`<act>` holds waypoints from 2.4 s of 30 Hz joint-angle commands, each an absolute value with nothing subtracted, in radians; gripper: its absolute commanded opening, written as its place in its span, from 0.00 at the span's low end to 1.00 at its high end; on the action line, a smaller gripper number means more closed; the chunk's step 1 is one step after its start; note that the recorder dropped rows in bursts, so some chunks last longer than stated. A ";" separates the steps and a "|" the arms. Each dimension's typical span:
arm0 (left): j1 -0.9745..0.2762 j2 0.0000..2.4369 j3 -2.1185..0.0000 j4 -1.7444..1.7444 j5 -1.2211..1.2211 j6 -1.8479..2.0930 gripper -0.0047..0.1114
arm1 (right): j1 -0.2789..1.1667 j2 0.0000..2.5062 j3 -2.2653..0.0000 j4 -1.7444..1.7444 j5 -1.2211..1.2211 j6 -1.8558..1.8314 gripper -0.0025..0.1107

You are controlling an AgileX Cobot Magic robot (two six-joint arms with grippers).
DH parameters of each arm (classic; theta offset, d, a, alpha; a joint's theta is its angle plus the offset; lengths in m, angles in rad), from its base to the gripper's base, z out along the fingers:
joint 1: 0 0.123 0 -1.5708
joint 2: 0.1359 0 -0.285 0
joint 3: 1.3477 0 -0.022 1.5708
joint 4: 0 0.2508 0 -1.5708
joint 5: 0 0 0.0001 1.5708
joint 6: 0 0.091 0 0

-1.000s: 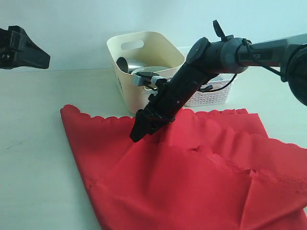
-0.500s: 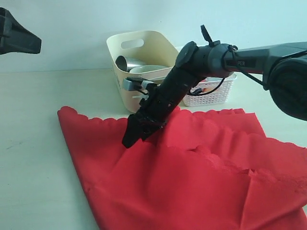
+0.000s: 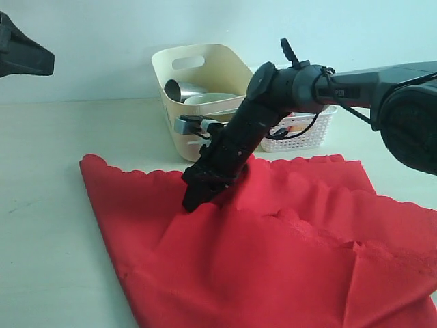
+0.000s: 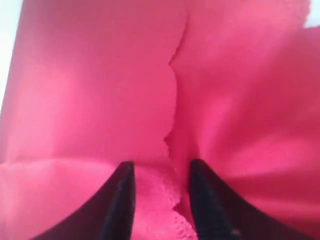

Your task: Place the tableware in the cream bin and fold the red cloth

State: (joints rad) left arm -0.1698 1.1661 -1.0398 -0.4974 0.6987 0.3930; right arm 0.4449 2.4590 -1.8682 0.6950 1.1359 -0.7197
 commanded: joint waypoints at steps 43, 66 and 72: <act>-0.168 1.153 -1.036 -0.505 0.682 0.415 0.69 | 0.229 1.972 -1.570 0.751 1.208 -0.627 0.02; -0.186 1.153 -1.036 -0.511 0.680 0.415 0.69 | -0.057 1.282 -0.617 0.174 0.958 -0.199 0.02; -0.191 1.153 -1.036 -0.511 0.686 0.415 0.69 | -0.057 1.356 -0.532 0.099 0.833 -0.084 0.03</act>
